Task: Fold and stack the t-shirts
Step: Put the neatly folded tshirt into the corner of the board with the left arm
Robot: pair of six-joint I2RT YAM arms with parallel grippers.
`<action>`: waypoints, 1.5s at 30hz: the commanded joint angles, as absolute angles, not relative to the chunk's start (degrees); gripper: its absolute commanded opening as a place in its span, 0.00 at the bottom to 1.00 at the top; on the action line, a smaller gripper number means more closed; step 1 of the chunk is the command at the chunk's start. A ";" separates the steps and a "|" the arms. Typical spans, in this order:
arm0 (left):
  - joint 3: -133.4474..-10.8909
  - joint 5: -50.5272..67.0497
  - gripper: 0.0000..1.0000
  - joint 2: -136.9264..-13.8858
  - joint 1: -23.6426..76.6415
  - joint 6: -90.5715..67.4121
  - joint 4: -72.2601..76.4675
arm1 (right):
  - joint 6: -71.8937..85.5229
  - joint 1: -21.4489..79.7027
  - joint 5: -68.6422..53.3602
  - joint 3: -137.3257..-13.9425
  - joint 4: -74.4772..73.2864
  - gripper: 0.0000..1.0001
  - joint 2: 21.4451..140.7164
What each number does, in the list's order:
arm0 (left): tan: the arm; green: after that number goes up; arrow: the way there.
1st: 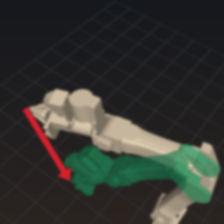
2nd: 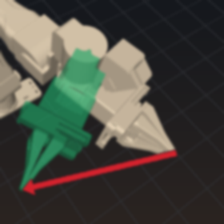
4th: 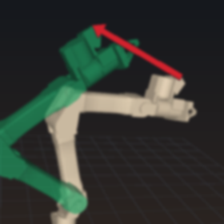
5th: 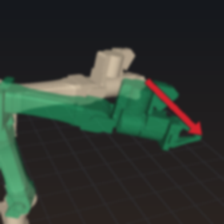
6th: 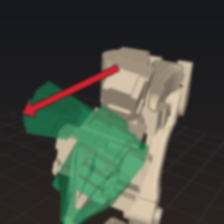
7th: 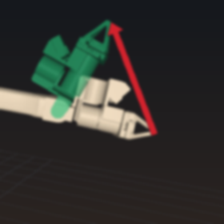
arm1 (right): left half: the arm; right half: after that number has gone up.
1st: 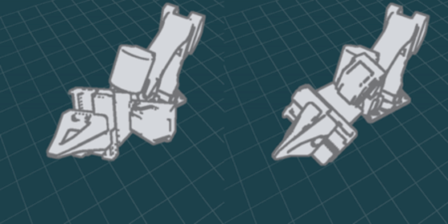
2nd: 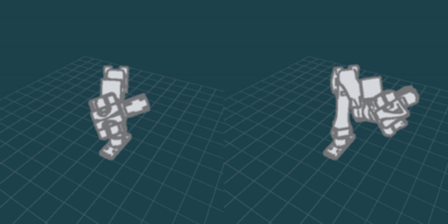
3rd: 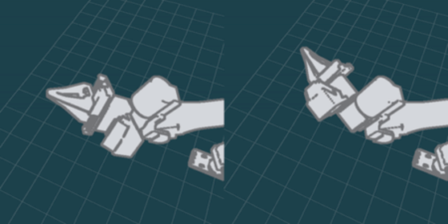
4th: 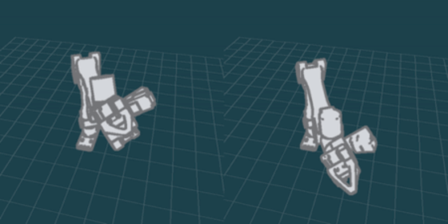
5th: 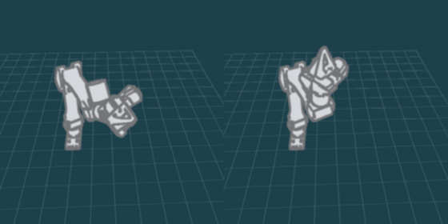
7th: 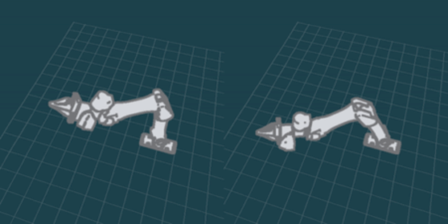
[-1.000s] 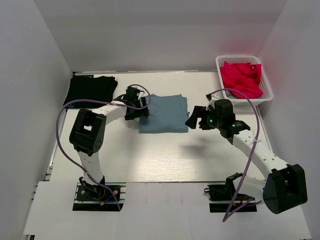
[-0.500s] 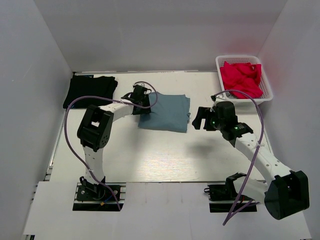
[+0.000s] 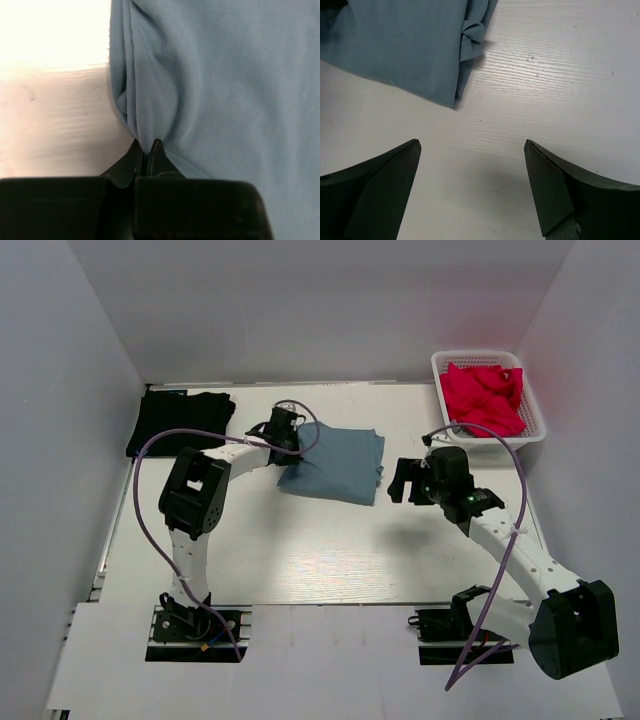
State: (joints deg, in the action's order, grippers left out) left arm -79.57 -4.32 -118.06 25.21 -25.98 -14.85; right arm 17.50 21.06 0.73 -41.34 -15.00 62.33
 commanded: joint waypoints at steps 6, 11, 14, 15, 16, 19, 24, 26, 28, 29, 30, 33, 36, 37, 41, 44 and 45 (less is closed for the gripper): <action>-79.36 -30.55 0.00 -109.44 24.26 -20.84 -29.35 | 15.64 20.74 1.49 -41.22 -11.52 0.90 61.26; -82.35 -38.40 0.00 -107.67 23.73 -15.13 -29.19 | 15.82 20.83 1.41 -40.96 -9.67 0.90 61.61; -84.28 -40.95 0.00 -107.67 21.63 -13.62 -28.48 | 15.91 20.74 0.61 -41.04 -7.39 0.90 61.79; -84.81 -41.74 0.00 -107.67 21.62 -12.23 -28.48 | 16.08 20.83 0.62 -41.22 -6.51 0.90 62.48; -85.34 -41.75 0.00 -106.97 20.84 -12.22 -28.48 | 16.08 20.66 0.53 -41.57 -5.63 0.90 62.66; -86.04 -41.22 0.00 -105.30 19.52 -8.80 -26.29 | 16.43 20.74 -1.13 -42.36 -3.96 0.90 63.81; -87.28 -41.75 0.00 -102.75 17.67 -4.67 -22.52 | 17.31 20.83 -2.02 -43.24 -1.49 0.90 66.35; -87.80 -41.75 0.00 -102.14 17.06 -1.68 -21.10 | 17.31 20.83 -2.89 -44.21 -1.49 0.90 67.06; -89.55 -41.75 0.00 -102.13 16.26 0.60 -19.69 | 17.66 20.74 -3.25 -45.08 -1.67 0.90 68.46; -90.08 -41.75 0.00 -102.13 15.56 1.49 -19.08 | 17.84 20.83 -3.60 -45.26 -1.58 0.90 68.81; -90.09 -40.88 0.00 -102.13 15.56 2.71 -18.55 | 17.84 20.83 -3.95 -45.44 -1.15 0.90 69.34; -90.09 -39.20 0.00 -102.13 14.94 7.11 -14.69 | 17.93 20.83 -5.62 -47.01 -1.05 0.90 71.54; -93.68 -39.72 0.00 -102.91 13.71 8.26 -15.55 | 18.81 20.83 -6.24 -48.16 -0.88 0.90 73.47; -95.61 -39.73 0.00 -102.92 13.19 8.26 -15.56 | 19.07 20.74 -6.41 -48.16 -0.88 0.90 73.82; -97.82 -39.02 0.00 -102.92 11.61 9.58 -16.26 | 19.25 20.74 -7.65 -49.39 -0.97 0.90 75.67; -99.84 -37.89 0.00 -102.92 11.07 9.58 -16.87 | 19.43 20.83 -7.82 -50.01 -0.97 0.90 76.11; -100.37 -37.88 0.00 -102.92 10.55 10.19 -17.48 | 19.60 20.74 -7.82 -50.44 -1.05 0.90 76.37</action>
